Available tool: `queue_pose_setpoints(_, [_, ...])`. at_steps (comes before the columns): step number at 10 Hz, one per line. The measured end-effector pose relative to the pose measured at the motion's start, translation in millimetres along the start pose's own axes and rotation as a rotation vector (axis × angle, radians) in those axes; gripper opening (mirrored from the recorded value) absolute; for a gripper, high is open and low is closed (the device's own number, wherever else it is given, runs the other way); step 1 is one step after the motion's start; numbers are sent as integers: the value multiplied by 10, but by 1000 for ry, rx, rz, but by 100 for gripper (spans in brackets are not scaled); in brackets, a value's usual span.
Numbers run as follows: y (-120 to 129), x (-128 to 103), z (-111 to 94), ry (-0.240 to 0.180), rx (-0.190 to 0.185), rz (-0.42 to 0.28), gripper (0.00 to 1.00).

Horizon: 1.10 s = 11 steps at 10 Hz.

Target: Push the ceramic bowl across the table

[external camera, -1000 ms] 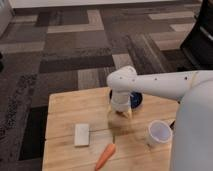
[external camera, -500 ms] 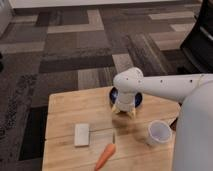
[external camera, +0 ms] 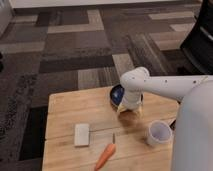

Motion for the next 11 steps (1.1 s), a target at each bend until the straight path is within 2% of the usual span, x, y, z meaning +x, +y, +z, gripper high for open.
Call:
queue_pose_setpoints(2, [-80, -134, -48, -16, 20, 0, 65])
queue_pose_setpoints(5, [-562, -635, -297, -69, 137, 15, 65])
queue_pose_setpoints(6, [-640, -792, -362, -82, 158, 12, 65])
queue_pose_setpoints(9, [-523, -894, -474, -107, 140, -7, 65])
queue_pose_setpoints(11, [-398, -749, -688, -146, 116, -11, 65])
